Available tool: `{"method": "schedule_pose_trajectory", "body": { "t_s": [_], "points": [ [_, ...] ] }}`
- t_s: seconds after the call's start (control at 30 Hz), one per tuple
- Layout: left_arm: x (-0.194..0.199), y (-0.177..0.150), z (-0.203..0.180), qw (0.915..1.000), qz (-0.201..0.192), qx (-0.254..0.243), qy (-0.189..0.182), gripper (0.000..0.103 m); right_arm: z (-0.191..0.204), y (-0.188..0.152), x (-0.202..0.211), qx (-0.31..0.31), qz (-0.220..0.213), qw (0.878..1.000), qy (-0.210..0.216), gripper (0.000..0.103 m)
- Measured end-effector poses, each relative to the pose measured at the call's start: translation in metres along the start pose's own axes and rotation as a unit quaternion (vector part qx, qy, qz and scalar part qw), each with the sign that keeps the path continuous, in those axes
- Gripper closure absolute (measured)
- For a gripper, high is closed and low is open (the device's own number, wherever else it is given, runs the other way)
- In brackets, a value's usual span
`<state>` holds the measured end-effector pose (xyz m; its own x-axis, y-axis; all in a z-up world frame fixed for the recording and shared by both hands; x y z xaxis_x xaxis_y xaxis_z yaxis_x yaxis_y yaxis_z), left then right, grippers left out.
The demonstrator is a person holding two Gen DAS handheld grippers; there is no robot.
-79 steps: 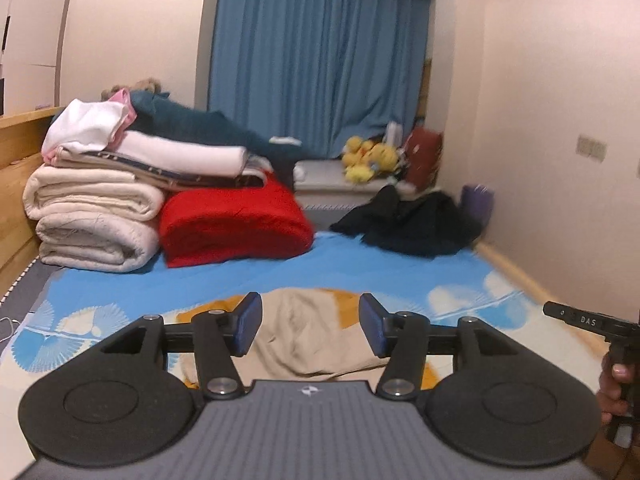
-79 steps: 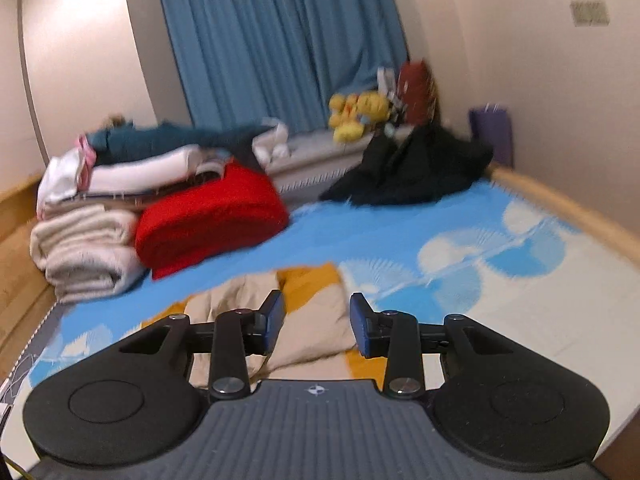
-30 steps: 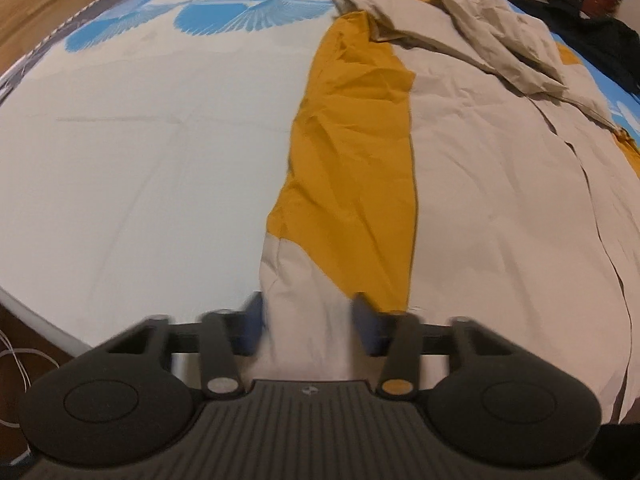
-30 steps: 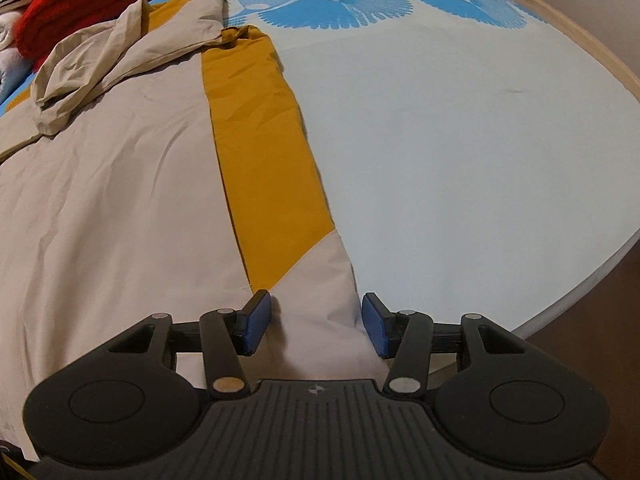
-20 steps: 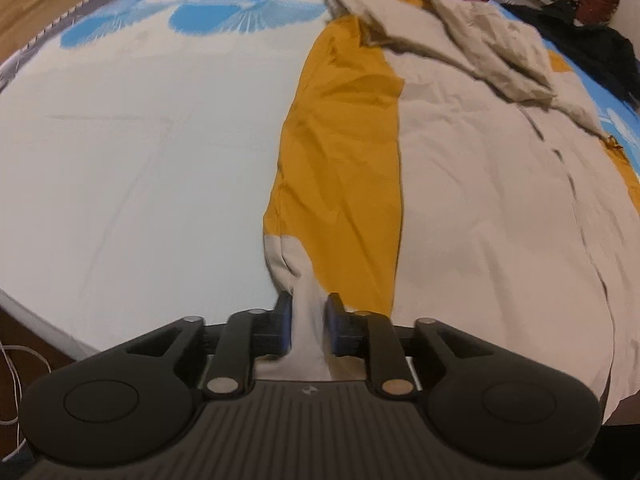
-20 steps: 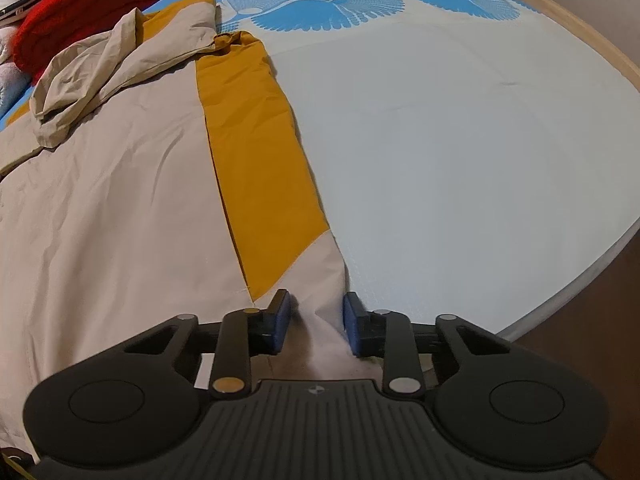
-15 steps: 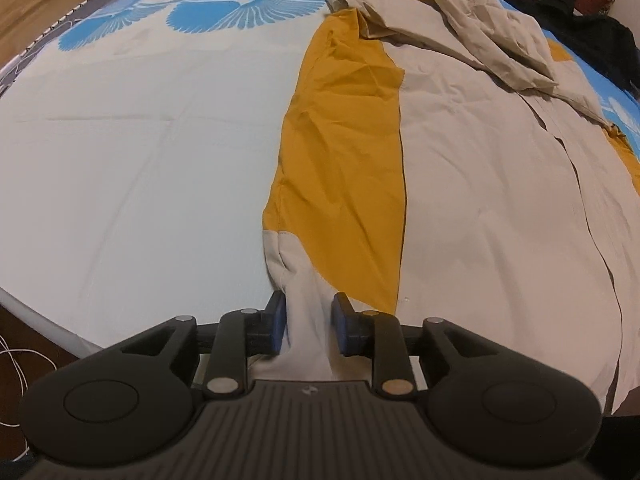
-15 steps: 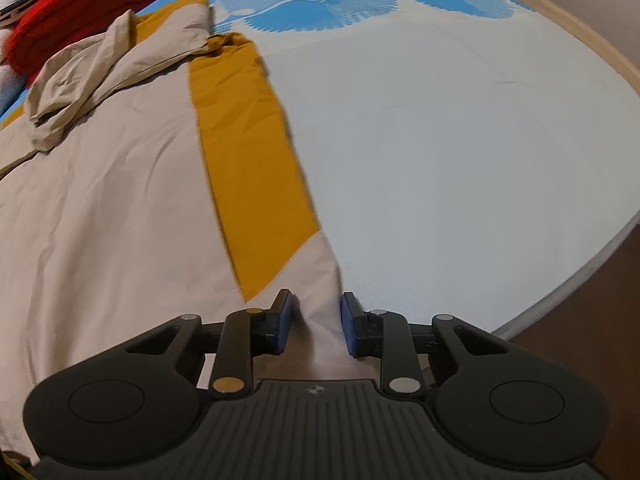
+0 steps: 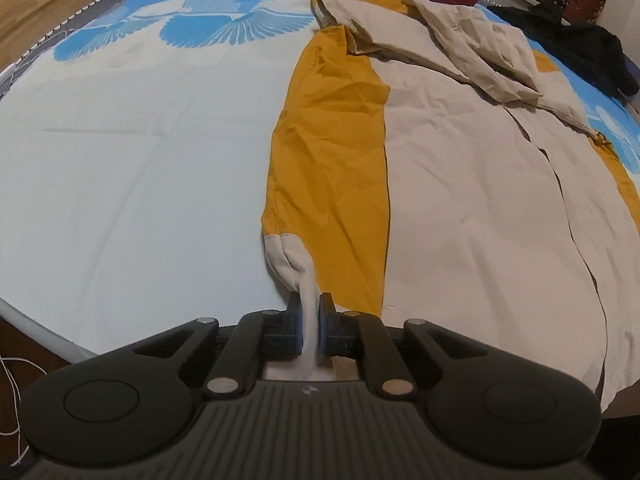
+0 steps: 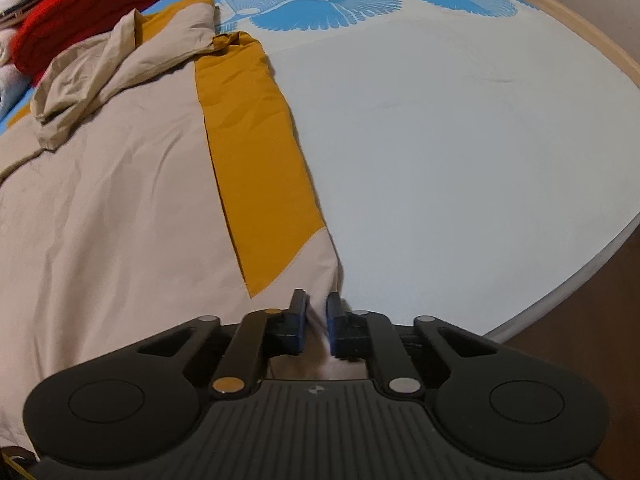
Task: Fold large clothes
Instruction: 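Close both grippers on the jacket hem edge, then lift the hem with both grippers and fold it toward the hood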
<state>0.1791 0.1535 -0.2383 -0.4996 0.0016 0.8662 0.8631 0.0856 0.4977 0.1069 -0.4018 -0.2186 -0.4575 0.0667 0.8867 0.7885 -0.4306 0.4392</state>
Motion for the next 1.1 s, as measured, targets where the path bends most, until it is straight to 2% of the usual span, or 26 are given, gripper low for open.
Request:
{"method": "schedule_pose_trajectory", "body": {
  "t_s": [0.13, 0.37, 0.53, 0.6, 0.67, 0.73, 0.83, 0.87, 0.93, 0.97, 1.0, 1.03, 1.1],
  "points": [
    [-0.005, -0.005, 0.005, 0.9998, 0.017, 0.014, 0.003, 0.087, 0.0, -0.002, -0.001, -0.002, 0.005, 1.0, 0.002, 0.095],
    [-0.005, -0.006, 0.006, 0.9998, 0.017, 0.009, 0.01, 0.079, -0.001, -0.001, -0.003, 0.001, 0.005, 1.0, -0.005, 0.094],
    [-0.004, -0.008, 0.008, 0.9996, 0.02, 0.016, 0.013, 0.076, -0.006, 0.001, 0.002, -0.007, -0.005, 1.0, -0.019, 0.089],
    [-0.004, -0.009, 0.009, 0.9996, 0.021, 0.016, 0.013, 0.075, -0.011, 0.002, 0.002, -0.018, -0.004, 1.0, -0.022, 0.083],
    [-0.003, -0.009, 0.009, 0.9995, 0.022, 0.019, 0.012, 0.075, -0.016, 0.001, 0.0, -0.027, 0.001, 0.999, -0.029, 0.069],
    [-0.004, -0.009, 0.011, 0.9994, 0.023, 0.023, 0.009, 0.075, -0.017, 0.001, -0.001, -0.034, 0.006, 0.999, -0.025, 0.069],
    [-0.004, -0.01, 0.01, 0.9995, 0.024, 0.02, 0.01, 0.075, -0.007, -0.002, -0.002, -0.012, 0.012, 1.0, -0.007, 0.068],
    [-0.004, -0.01, 0.01, 0.9995, 0.024, 0.018, 0.01, 0.075, -0.001, -0.003, -0.002, -0.001, 0.012, 1.0, -0.001, 0.07],
    [-0.005, -0.01, 0.009, 0.9996, 0.023, 0.013, 0.011, 0.075, 0.005, -0.005, -0.002, 0.018, 0.013, 1.0, 0.004, 0.08],
    [-0.005, -0.01, 0.008, 0.9996, 0.023, 0.012, 0.011, 0.076, 0.007, -0.005, -0.002, 0.02, 0.014, 1.0, 0.009, 0.091],
    [-0.005, -0.01, 0.008, 0.9997, 0.021, 0.011, 0.009, 0.088, 0.007, -0.005, -0.002, 0.016, 0.015, 1.0, 0.013, 0.095],
    [-0.004, -0.009, 0.008, 0.9998, 0.018, 0.01, 0.005, 0.094, 0.006, -0.004, -0.001, 0.009, 0.015, 1.0, 0.016, 0.096],
    [0.002, -0.006, 0.005, 1.0, 0.003, 0.0, 0.004, 0.099, 0.005, -0.002, 0.001, -0.001, 0.013, 1.0, 0.021, 0.099]
  ]
}}
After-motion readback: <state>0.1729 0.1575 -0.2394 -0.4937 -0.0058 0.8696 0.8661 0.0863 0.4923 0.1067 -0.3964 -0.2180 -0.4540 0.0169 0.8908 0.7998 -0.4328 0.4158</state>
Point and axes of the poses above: each gripper's, at about its wrist camera, not at the fingertips, and x roughly against the way its jaws point, z to its left, y to its top, the point moved 8 cm from there along -x, roughly the way its jaws point, and after that the axes turned 1 degree about z, right-handed, at the moved point
